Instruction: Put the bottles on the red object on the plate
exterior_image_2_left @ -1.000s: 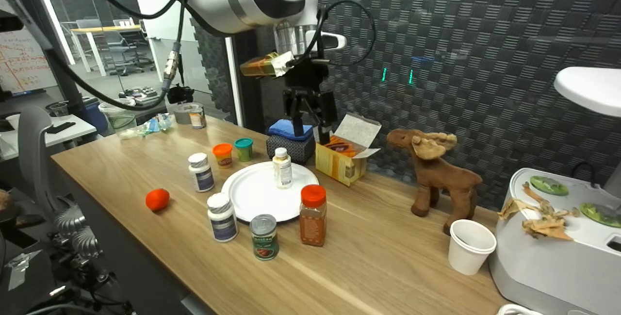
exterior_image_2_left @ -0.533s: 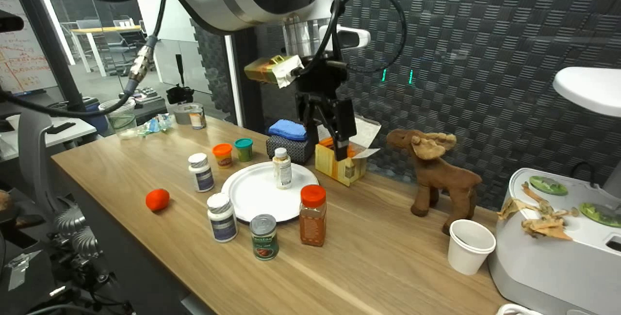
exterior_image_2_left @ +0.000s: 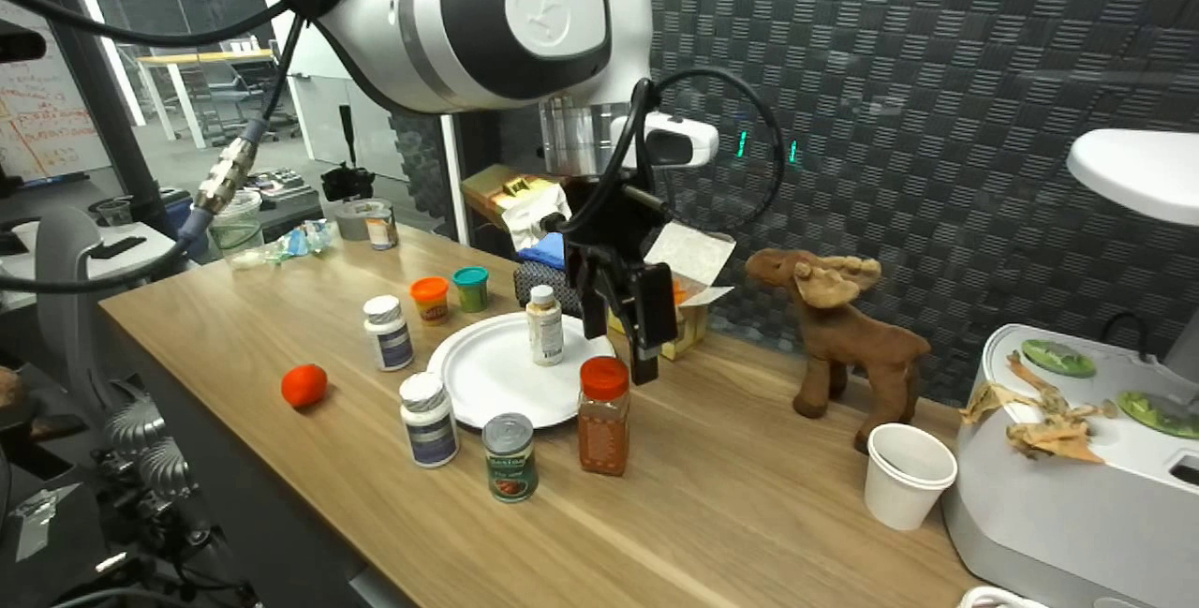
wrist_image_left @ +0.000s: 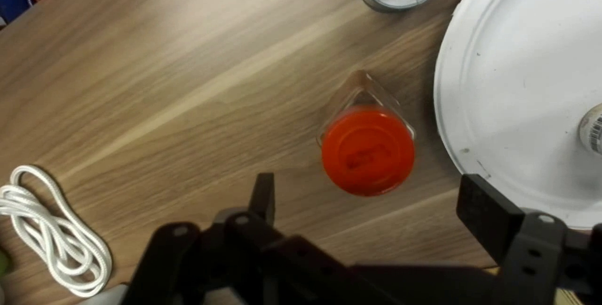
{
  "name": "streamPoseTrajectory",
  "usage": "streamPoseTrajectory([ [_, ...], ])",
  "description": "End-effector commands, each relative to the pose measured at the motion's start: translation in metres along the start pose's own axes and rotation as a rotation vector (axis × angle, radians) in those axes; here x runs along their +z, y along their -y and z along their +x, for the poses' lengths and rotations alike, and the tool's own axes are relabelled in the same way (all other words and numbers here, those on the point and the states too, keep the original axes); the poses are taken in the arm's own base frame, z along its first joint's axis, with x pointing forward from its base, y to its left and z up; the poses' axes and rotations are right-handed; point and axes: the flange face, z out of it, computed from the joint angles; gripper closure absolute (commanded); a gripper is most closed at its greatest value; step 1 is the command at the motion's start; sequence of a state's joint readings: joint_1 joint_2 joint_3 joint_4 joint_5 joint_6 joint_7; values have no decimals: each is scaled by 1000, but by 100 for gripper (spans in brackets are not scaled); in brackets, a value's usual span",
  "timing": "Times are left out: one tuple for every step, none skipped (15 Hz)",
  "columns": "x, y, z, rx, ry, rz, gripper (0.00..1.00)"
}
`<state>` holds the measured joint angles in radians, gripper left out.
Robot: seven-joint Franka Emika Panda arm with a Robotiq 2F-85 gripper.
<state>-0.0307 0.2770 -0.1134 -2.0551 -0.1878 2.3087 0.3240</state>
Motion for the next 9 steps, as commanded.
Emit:
streamPoseTrajectory([
  [6, -5, -2, 10, 13, 35, 0],
  [8, -5, -3, 10, 22, 46, 0],
  [10, -5, -3, 4, 34, 59, 0],
  [11, -4, -4, 6, 46, 67, 9],
  [12, -3, -5, 6, 59, 71, 27],
  [12, -2, -6, 8, 68, 73, 34],
  [12, -2, -8, 17, 78, 74, 42],
  [12, -1, -9, 25, 87, 76, 51],
  [11, -1, -11, 33, 96, 73, 58],
])
